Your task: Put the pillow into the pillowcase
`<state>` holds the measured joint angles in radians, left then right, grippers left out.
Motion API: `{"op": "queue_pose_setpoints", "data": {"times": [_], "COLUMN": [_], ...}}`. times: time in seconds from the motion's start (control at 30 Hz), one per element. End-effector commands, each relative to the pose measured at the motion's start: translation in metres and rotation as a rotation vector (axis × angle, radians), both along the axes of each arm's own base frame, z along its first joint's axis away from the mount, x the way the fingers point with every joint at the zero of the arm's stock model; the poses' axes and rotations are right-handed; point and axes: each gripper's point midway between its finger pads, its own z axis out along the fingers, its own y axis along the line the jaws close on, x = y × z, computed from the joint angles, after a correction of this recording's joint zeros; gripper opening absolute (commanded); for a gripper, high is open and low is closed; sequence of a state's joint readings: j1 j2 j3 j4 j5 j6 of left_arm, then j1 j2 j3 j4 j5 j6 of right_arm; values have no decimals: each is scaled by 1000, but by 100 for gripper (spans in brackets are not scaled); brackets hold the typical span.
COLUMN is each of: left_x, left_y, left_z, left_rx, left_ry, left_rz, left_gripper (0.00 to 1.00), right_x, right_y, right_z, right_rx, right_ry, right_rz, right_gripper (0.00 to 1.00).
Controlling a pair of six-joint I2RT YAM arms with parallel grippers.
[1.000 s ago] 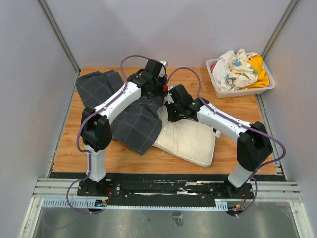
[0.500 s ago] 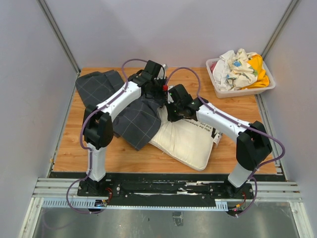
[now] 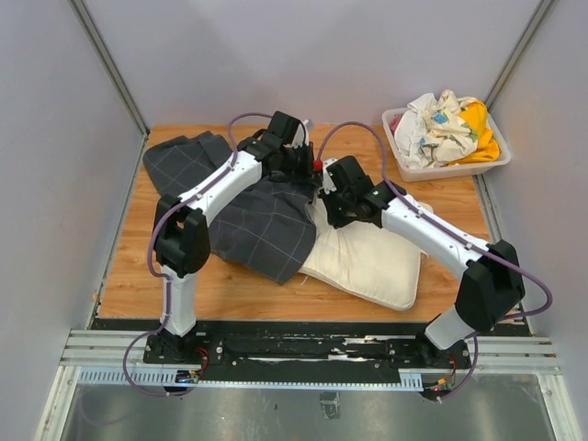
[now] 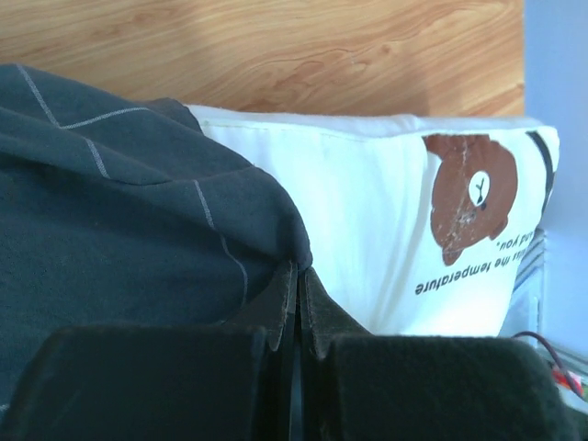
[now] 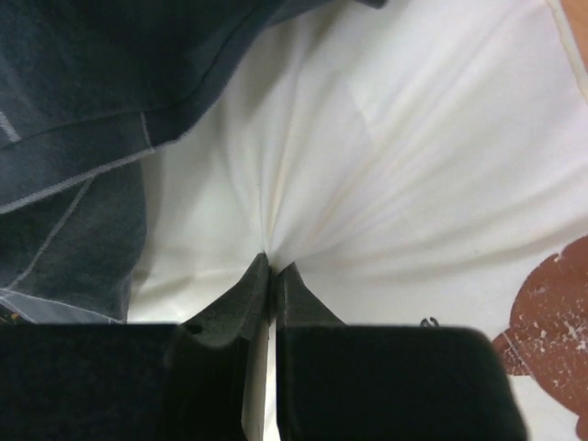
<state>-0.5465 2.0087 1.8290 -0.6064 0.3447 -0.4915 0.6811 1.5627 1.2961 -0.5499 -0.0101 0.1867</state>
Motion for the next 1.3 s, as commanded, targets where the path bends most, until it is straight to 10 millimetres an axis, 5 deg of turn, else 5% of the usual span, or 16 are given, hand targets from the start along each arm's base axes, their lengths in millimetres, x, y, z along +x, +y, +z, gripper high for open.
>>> {"op": "queue_pose_setpoints", "data": {"times": [0.0,0.3,0.5,0.63,0.8,1.0,1.27], "left_x": [-12,-24,-31,-24,-8,8,-26], "left_y": [-17,-29,-22,-4,43,142,247], "left_z": [38,26,4,16,52,63,-8], "left_rx": [-125,-170,-125,-61,-3,71,189], "left_ry": [-17,13,44,-23,-121,-209,-123], "left_rz": [-46,-83,-79,-7,140,477,787], "left_gripper": [0,5,36,53,59,62,66], "right_x": [10,3,-2,-2,0,8,28], "right_y": [-22,-35,-30,-34,-41,-61,-78], "right_z": [28,24,-3,-17,-28,-39,-40], "right_rx": [-16,-64,-32,-48,-63,-65,-59], "right_ry": [-102,-56,-6,20,43,92,107], "right_rz": [6,49,32,8,-30,-132,-243], "right_gripper": [1,1,1,1,1,1,1]}}
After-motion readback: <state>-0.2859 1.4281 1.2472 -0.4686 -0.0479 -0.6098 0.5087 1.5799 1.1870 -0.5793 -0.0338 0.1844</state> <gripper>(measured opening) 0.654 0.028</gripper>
